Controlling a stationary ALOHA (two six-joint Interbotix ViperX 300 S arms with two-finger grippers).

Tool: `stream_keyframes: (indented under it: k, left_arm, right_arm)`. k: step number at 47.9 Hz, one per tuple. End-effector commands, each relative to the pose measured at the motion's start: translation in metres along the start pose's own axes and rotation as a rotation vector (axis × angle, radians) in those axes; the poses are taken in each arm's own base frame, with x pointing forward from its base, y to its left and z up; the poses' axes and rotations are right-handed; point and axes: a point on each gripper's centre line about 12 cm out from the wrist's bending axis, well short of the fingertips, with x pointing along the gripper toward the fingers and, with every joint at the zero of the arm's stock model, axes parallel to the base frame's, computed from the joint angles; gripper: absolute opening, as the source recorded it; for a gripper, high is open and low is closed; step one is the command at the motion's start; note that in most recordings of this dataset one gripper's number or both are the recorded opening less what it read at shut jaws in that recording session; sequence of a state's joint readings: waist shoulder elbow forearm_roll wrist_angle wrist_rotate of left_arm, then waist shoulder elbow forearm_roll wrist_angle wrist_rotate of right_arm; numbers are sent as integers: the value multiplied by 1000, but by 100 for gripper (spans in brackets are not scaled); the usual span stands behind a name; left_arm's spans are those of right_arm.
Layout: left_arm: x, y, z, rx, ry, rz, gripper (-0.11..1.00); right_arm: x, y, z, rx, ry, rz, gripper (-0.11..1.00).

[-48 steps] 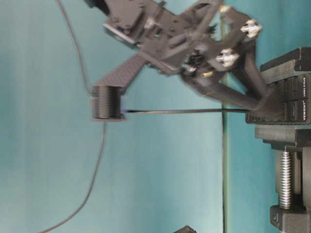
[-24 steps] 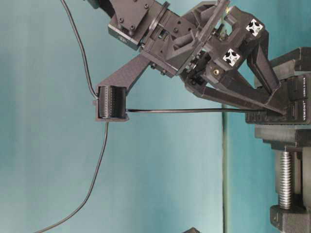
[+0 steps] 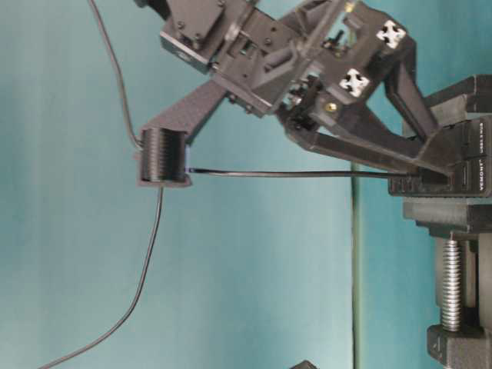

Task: Insert the USB into the second port from the front of the fixed hub.
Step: 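Open the right gripper and lift it away from the plug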

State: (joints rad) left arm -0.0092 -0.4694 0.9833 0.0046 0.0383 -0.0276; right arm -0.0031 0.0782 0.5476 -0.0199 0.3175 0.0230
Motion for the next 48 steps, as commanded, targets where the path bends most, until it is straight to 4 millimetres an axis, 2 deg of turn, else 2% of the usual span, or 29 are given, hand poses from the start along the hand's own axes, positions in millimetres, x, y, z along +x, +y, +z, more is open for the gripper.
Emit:
stream_keyframes:
  k: [1, 17, 48]
  left_arm:
    - [-1, -1, 10, -1, -32, -2, 0]
    - [-1, -1, 10, -1, -32, -2, 0]
    - [-1, 0, 9, -2, -29, -1, 0]
  right_arm:
    - [-15, 1, 11, 7, -44, 3, 83]
    - [-27, 4, 10, 2, -58, 7, 83]
    - [-65, 8, 5, -5, -136, 16, 82]
